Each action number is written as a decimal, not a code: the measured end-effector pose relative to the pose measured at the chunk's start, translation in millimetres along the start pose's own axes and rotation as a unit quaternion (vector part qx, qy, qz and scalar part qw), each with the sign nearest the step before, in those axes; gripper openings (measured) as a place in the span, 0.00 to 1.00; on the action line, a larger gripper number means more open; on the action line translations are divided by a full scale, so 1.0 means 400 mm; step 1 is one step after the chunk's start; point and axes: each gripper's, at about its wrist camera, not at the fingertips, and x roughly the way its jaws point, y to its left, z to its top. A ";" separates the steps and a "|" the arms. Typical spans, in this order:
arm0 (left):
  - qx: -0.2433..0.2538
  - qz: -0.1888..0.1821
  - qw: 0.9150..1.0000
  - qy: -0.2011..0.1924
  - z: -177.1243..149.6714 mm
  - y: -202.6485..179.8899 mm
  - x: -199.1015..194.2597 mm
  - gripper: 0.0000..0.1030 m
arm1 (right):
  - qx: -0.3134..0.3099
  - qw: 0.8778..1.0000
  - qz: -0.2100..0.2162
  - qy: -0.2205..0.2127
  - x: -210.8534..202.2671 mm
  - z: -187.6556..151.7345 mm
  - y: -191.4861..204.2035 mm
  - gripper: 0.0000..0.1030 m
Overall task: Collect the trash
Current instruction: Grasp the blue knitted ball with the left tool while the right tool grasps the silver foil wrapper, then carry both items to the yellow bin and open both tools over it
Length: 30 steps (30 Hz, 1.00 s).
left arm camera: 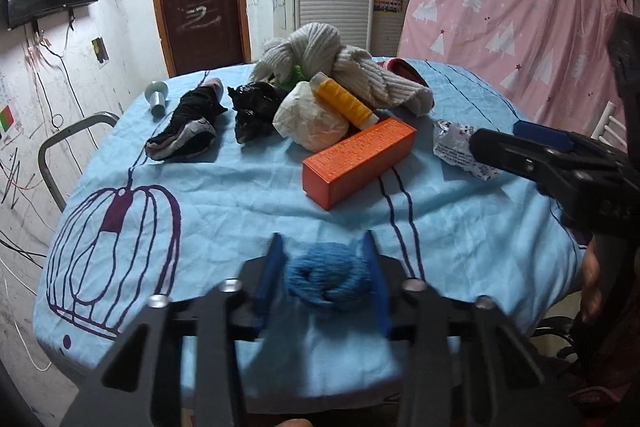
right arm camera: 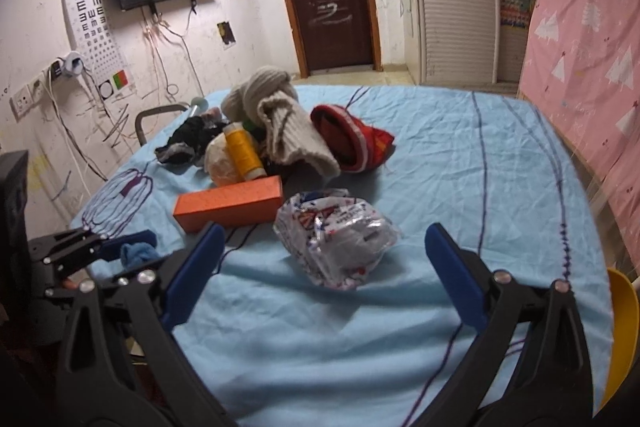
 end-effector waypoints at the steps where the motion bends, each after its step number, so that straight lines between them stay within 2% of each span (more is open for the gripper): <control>1: 0.000 -0.001 1.000 -0.001 -0.001 0.002 -0.001 0.20 | 0.003 1.000 0.000 0.008 0.012 0.003 -0.003 0.80; 3: -0.003 -0.003 1.000 -0.005 -0.003 0.007 -0.002 0.19 | 0.009 1.000 0.007 0.026 0.035 0.008 -0.010 0.71; 5: -0.006 -0.006 1.000 -0.006 -0.004 0.013 -0.004 0.18 | 0.014 0.999 0.014 0.038 0.050 0.009 -0.013 0.56; 6: -0.007 -0.006 1.000 -0.006 -0.004 0.016 -0.004 0.18 | 0.014 0.999 0.016 0.040 0.055 0.007 -0.015 0.54; 7: -0.009 -0.007 1.000 -0.007 -0.003 0.017 -0.004 0.18 | 0.014 0.999 0.018 0.039 0.058 0.005 -0.016 0.46; 11: -0.017 -0.011 1.000 -0.008 0.003 0.026 -0.007 0.18 | 0.016 0.999 0.017 0.028 0.051 0.000 -0.021 0.35; 17: -0.023 -0.011 0.999 -0.024 0.029 0.019 -0.032 0.18 | 0.031 0.999 0.022 -0.006 0.007 0.006 -0.047 0.32; 22: -0.003 -0.021 0.999 -0.050 0.073 -0.028 -0.061 0.18 | 0.043 0.999 0.016 -0.030 -0.046 0.008 -0.089 0.32; 30: 0.027 -0.067 0.995 -0.068 0.142 -0.144 -0.061 0.18 | 0.083 0.994 -0.024 -0.069 -0.154 -0.011 -0.212 0.32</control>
